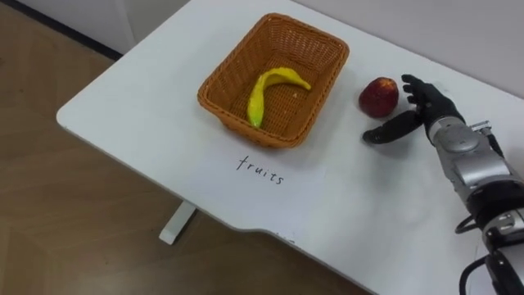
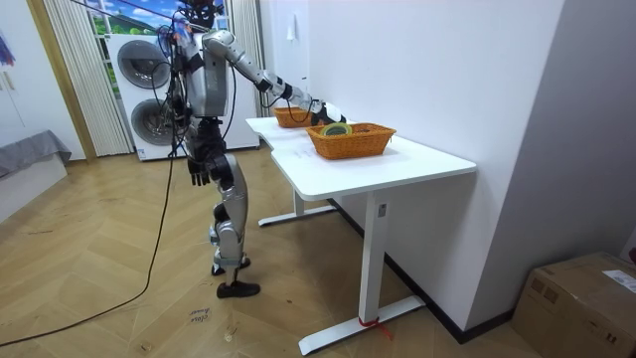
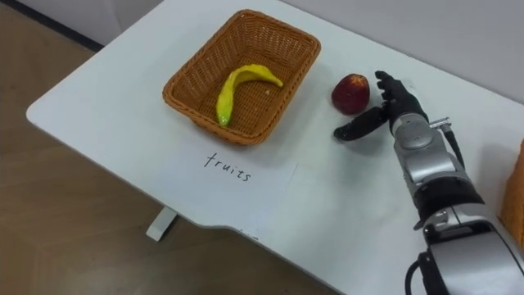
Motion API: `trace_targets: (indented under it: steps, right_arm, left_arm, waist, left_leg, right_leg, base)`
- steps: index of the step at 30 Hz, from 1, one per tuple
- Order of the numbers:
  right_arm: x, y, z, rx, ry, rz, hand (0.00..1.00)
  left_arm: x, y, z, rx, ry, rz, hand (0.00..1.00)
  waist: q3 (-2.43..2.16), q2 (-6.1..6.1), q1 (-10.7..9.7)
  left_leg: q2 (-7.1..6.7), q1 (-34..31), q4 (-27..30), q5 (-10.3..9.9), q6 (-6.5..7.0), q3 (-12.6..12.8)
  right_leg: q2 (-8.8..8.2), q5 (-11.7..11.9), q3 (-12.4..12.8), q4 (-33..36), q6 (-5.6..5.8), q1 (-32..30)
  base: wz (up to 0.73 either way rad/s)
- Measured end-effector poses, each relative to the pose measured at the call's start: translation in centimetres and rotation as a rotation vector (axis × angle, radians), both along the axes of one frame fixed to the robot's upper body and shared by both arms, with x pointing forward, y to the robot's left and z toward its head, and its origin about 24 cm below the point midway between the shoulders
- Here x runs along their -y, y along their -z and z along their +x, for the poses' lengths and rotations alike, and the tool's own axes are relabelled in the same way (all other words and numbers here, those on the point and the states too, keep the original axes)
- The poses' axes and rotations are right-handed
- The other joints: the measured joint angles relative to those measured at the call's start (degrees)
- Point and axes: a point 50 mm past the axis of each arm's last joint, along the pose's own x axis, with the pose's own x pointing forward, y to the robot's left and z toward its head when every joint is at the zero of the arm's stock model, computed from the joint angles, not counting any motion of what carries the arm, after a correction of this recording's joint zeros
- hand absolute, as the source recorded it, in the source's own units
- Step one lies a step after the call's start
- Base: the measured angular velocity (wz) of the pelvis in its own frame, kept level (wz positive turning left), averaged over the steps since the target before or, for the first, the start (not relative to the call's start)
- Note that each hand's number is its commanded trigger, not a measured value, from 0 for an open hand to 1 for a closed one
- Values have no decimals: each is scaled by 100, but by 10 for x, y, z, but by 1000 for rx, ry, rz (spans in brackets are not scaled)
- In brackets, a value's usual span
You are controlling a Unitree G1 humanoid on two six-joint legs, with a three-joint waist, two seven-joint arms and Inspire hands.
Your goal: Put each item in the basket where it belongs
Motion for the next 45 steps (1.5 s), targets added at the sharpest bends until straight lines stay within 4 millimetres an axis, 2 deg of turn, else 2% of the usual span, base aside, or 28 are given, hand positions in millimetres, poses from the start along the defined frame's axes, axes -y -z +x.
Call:
trace_targets:
  steps: [3,15,23,29,37,45]
  right_arm:
    - [0,-1,0,3,1,-1,0]
    - [2,-1,2,-2,24,19,0]
    - [3,-5,4,25,63,40,0]
    - [4,-8,5,51,104,59,0]
    - [1,-29,18,123,146,112,0]
    - [5,-31,17,142,171,118,0]
  left_arm:
    - [0,1,-1,-7,2,1,0]
    - [0,0,0,-2,2,2,0]
    - [-1,-1,9,22,10,4,0]
    - [-1,-1,9,24,8,4,0]
    - [-4,0,6,13,-5,11,0]
    - [-5,0,2,5,-14,26,0]
  waist:
    - [14,-16,2]
    - [12,-18,12]
    - [9,-15,30]
    - [11,12,134]
    - [2,73,172]
    - [10,142,176]
  left_leg:
    - [0,-7,1,0,0,-1]
    - [1,-16,4,0,0,-5]
    - [13,-90,13,17,-19,-25]
    - [15,-101,-3,17,-21,-52]
    - [8,-213,19,27,-32,-132]
    - [8,-224,14,27,-33,-150]
  right_leg:
    - [0,0,-2,-1,0,-5]
    - [1,0,-28,-6,0,-17]
    - [12,13,-99,-17,-21,-85]
    - [14,13,-131,-25,-21,-92]
    - [13,14,-272,-30,-21,-177]
    - [15,13,-269,-30,-21,-185]
  base:
    - [0]
    - [0]
    - [1]
    - [1]
    - [5]
    - [0]
